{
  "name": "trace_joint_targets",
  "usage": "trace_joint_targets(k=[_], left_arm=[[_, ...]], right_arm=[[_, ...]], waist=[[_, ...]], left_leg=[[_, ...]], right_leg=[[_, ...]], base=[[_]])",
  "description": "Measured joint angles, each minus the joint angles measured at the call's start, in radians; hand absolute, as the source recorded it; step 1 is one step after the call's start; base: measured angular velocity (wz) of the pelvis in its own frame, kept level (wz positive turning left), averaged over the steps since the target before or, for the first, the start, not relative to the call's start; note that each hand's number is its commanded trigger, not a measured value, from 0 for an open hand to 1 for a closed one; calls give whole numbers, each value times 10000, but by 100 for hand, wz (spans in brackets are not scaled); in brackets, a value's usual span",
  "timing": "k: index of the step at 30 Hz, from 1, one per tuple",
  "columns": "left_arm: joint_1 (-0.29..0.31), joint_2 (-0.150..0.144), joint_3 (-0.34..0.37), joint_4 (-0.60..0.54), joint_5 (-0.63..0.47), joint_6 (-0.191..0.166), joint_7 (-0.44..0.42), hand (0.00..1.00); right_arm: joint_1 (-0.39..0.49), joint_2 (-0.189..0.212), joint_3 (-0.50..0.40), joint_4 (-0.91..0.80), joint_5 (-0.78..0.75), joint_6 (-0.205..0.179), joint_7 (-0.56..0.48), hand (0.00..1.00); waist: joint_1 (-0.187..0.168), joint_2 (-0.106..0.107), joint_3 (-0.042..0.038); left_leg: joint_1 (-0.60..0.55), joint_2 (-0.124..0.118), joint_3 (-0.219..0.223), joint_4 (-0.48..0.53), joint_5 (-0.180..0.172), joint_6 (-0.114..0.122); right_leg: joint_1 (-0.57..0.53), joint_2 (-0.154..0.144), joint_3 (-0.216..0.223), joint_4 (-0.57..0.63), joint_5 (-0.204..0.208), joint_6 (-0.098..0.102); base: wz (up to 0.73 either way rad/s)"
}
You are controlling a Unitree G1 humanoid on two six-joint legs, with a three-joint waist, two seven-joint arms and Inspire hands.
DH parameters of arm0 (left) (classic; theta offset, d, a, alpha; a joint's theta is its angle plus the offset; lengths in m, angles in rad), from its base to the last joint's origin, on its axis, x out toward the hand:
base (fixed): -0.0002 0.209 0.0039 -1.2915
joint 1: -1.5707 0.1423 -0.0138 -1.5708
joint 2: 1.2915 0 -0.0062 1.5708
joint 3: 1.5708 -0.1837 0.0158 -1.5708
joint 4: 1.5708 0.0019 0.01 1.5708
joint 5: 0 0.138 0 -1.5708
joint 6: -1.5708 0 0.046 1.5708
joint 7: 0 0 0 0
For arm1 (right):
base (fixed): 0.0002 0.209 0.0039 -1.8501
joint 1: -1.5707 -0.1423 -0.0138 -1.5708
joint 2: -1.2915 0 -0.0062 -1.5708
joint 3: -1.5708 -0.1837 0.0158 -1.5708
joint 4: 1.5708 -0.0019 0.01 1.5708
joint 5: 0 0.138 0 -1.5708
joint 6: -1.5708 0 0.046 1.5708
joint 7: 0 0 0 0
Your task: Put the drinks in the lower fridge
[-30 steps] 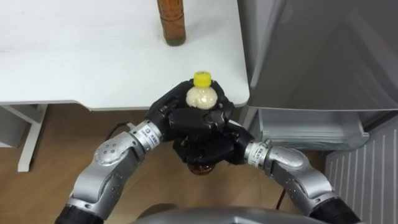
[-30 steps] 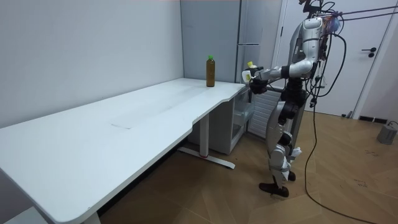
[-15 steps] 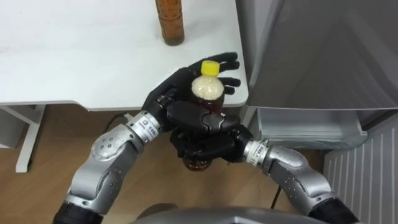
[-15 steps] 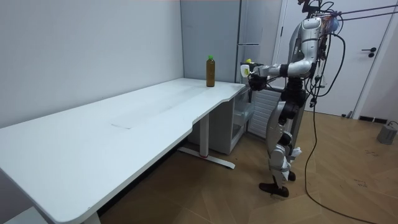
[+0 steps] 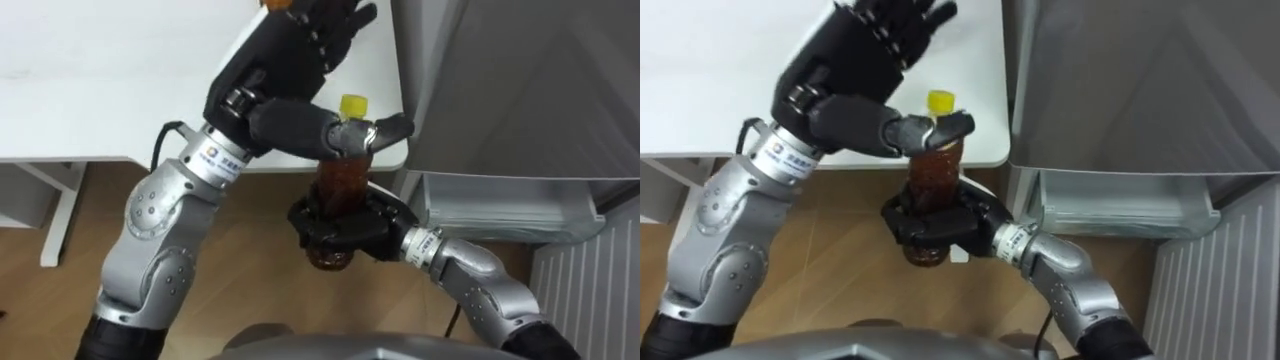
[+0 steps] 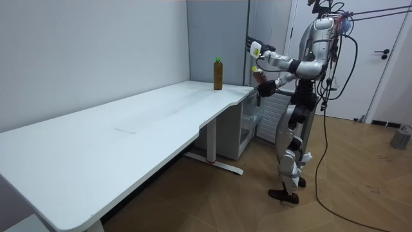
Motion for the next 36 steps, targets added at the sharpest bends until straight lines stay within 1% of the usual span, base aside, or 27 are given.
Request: trace_joint_targets(k=[3, 6, 7, 9, 11, 12, 13, 15, 16, 17, 18, 19, 20, 21, 22, 23, 24, 25, 26, 27, 28, 29, 30, 31, 33, 35, 36], left_arm=[[0, -12, 259, -76, -52, -35, -4, 0], [1, -28, 557, -311, -49, -37, 19, 0], [-2, -58, 758, -537, -51, -80, 68, 0], [2, -84, 938, -872, -48, -376, 313, 0], [9, -114, 1166, -1157, -6, -481, 514, 0], [9, -112, 1517, -1312, 81, -516, 666, 0], [11, -111, 1694, -1373, 154, -560, 792, 0], [20, -133, 2440, -1635, 660, -851, 1553, 0], [20, -168, 2621, -1661, 821, -941, 1766, 0], [21, -203, 2947, -1666, 1102, -1129, 2190, 0], [21, -214, 3092, -1665, 1229, -1182, 2394, 0], [39, -223, 3393, -1662, 1466, -1256, 2776, 0], [69, -222, 3711, -1663, 1510, -1273, 3136, 0], [70, -220, 3896, -1663, 1500, -1284, 3315, 0], [75, -221, 4263, -1662, 1484, -1328, 3743, 0], [84, -224, 4557, -1662, 1437, -1423, 4228, 0], [108, -225, 4703, -1655, 1429, -1514, 4506, 0], [237, -224, 5009, -1651, 1440, -1668, 5013, 0], [437, -227, 5302, -1648, 1455, -1813, 5540, 0], [523, -228, 5428, -1644, 1487, -1832, 5809, 0], [674, -229, 5629, -1565, 1504, -1869, 6256, 0], [800, -228, 5783, -1357, 1501, -1869, 6643, 0], [872, -228, 5903, -1057, 1512, -1866, 7060, 0], [894, -227, 5957, -890, 1515, -1861, 7252, 0], [1069, -228, 6101, -330, 1513, -1837, 7902, 0], [1342, -228, 6117, 29, 1501, -1813, 8303, 0], [1414, -227, 6125, 168, 1489, -1796, 8425, 0]], right_arm=[[35, -15, -14, -1, -297, 6, -4, 100], [78, -18, -58, -2, -528, 6, -3, 100], [96, -23, -91, -2, -726, 7, -4, 100], [119, -44, -125, -2, -778, 12, -7, 100], [147, 2, -341, -4, -784, 8, 1, 100], [254, 35, -575, -9, -784, 1, -9, 100], [331, 46, -704, -24, -799, 1, -12, 100], [550, 42, -1122, -91, -1162, 1, -137, 100], [587, 34, -1196, -90, -1217, 0, -202, 100], [654, 42, -1348, -92, -1319, 0, -334, 100], [697, 54, -1430, -92, -1349, 0, -390, 100], [763, 73, -1553, -91, -1419, -6, -502, 100], [848, 61, -1606, -91, -1437, -16, -618, 100], [910, 65, -1640, -91, -1430, -31, -651, 100], [1025, 73, -1726, -91, -1432, -31, -690, 100], [1154, 78, -1819, -91, -1432, -31, -746, 100], [1216, 89, -1876, -91, -1432, -31, -772, 100], [1309, 104, -1935, -91, -1432, -31, -860, 100], [1351, 104, -1937, -91, -1433, -30, -982, 100], [1370, 105, -1937, -91, -1432, -29, -1045, 100], [1424, 102, -1941, -140, -1432, -8, -1155, 100], [1543, 99, -1979, -350, -1431, 50, -1260, 100], [1588, 106, -1986, -528, -1428, 102, -1310, 100], [1588, 120, -1984, -611, -1428, 133, -1325, 100], [1588, 180, -1967, -834, -1428, 208, -1380, 100], [1595, 205, -1942, -836, -1425, 221, -1444, 100], [1595, 195, -1916, -836, -1424, 241, -1486, 100]], waist=[[14, 4, 2], [60, 24, -14], [74, 27, -16], [140, 12, -13], [322, 3, -12], [459, 7, -14], [521, 11, -18], [790, 9, -25], [822, 0, -32], [941, -9, -37], [1018, -9, -38], [1096, -18, -33], [1161, -42, -65], [1199, -57, -77], [1298, -72, -84], [1433, -60, -90], [1496, -55, -94], [1616, -37, -106], [1663, -30, -114], [1694, -28, -115], [1797, -2, -126], [1910, 68, -110], [1951, 128, -110], [1963, 144, -112], [2012, 195, -116], [2026, 202, -134], [2091, 205, -138]], left_leg=[[139, -2, 1, -39, 0, 0], [153, -10, -1, -83, 2, -2], [200, -11, -1, -85, 3, -2], [341, -21, -33, -141, 4, -4], [417, -17, -27, -164, 7, -10], [462, -14, -15, -168, 10, -14], [464, -13, -14, -166, 10, -14], [465, -14, -18, -171, 16, -23], [465, -14, -23, -163, 16, -22], [467, -16, -27, -161, 17, -22], [466, -16, -26, -162, 17, -22], [479, -35, -80, -165, 19, -23], [498, -69, -182, -166, 25, -27], [511, -90, -234, -167, 27, -28], [554, -108, -288, -165, 27, -29], [595, -124, -348, -170, 26, -29], [603, -132, -370, -179, 26, -29], [617, -141, -380, -209, 26, -29], [628, -154, -388, -225, 26, -29], [640, -157, -389, -226, 26, -29], [680, -163, -394, -244, 26, -29], [754, -164, -394, -273, 25, -28], [761, -174, -437, -276, 24, -27], [754, -177, -459, -276, 24, -27], [699, -193, -560, -270, 36, -44], [677, -196, -586, -269, 44, -53], [690, -197, -584, -273, 46, -56]], right_leg=[[141, 0, -22, 2, -1, 1], [150, -3, -28, -3, -1, 1], [176, -3, -28, -3, -1, 1], [345, -4, -68, -13, -5, 8], [374, -2, -70, -15, -5, 9], [384, -2, -79, -16, -5, 8], [387, -1, -78, -16, -5, 8], [383, 1, -91, -15, -5, 8], [387, 1, -95, -14, -5, 8], [388, 1, -103, -12, -5, 8], [393, 1, -108, -16, -5, 8], [454, -2, -178, -51, -5, 8], [504, -6, -233, -88, -5, 8], [548, -8, -273, -156, -4, 6], [624, -12, -337, -229, -4, 6], [640, -12, -356, -238, -4, 7], [651, -12, -358, -243, -4, 7], [657, -12, -349, -258, -4, 7], [689, -12, -348, -306, -4, 6], [711, -13, -353, -330, -4, 6], [750, -13, -350, -339, -4, 7], [799, -13, -340, -343, -4, 7], [827, -13, -352, -341, -5, 8], [822, -13, -360, -341, -5, 9], [823, -10, -466, -359, -5, 9], [829, -8, -529, -372, -5, 9], [818, -7, -522, -369, -5, 9]], base=[[0], [0], [0], [3], [-2], [-4], [0], [0], [0], [0], [4], [11], [15], [17], [12], [11], [0], [0], [0], [0], [0], [0], [0], [6], [10], [7], [0]])
